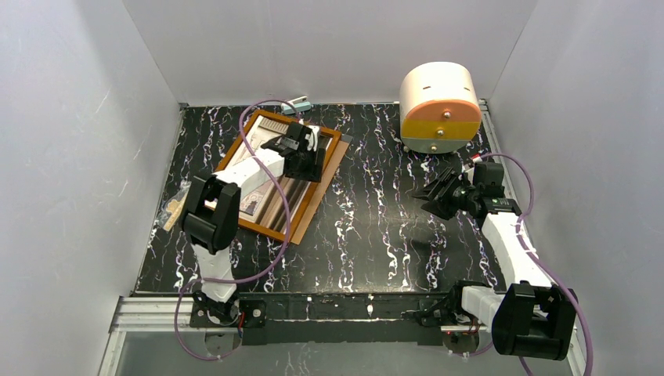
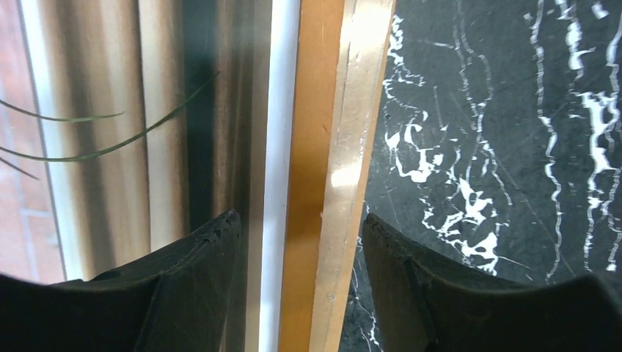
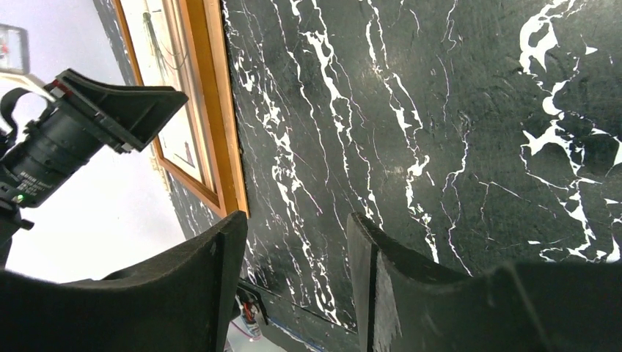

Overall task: Put the photo into the frame
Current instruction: Turn over the photo frame at the center of the board.

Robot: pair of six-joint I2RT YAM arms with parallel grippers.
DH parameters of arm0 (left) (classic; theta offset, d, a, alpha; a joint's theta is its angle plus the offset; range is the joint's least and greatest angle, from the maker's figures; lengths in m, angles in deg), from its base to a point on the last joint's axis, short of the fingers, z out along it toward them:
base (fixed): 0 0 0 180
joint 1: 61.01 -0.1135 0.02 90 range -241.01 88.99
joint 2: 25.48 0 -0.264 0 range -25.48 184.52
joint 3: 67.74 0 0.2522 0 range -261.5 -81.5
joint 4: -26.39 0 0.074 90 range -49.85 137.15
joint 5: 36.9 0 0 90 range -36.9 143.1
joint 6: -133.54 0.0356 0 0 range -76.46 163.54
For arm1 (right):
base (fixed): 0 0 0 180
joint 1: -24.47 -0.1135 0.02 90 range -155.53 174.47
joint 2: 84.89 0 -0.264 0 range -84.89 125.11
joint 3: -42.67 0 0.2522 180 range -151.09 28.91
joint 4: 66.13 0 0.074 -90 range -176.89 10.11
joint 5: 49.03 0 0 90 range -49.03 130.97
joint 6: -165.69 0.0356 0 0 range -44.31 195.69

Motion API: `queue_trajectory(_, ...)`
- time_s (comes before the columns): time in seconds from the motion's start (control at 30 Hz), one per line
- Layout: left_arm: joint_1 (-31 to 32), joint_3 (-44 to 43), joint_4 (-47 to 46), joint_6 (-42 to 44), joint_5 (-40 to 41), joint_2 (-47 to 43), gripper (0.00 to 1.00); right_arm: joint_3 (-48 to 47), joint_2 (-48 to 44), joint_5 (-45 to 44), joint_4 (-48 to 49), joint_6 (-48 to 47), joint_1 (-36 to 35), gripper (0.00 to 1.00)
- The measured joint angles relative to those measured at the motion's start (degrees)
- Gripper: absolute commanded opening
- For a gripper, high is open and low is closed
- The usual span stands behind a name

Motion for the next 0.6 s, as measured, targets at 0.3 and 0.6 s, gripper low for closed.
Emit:
queue_trajectory(0.3, 0.42, -0.52, 1.22, -0.15, -0.04, 5.6, 0.47, 0.74, 0.09, -0.07, -0.07, -0.48, 0.0, 0.59)
queue_trajectory(0.6, 2.73, -0.5, 1.18, -0.07, 5.31, 5.64, 0.39, 2.1, 0.94, -0.07, -0.02, -0.48, 0.0, 0.58)
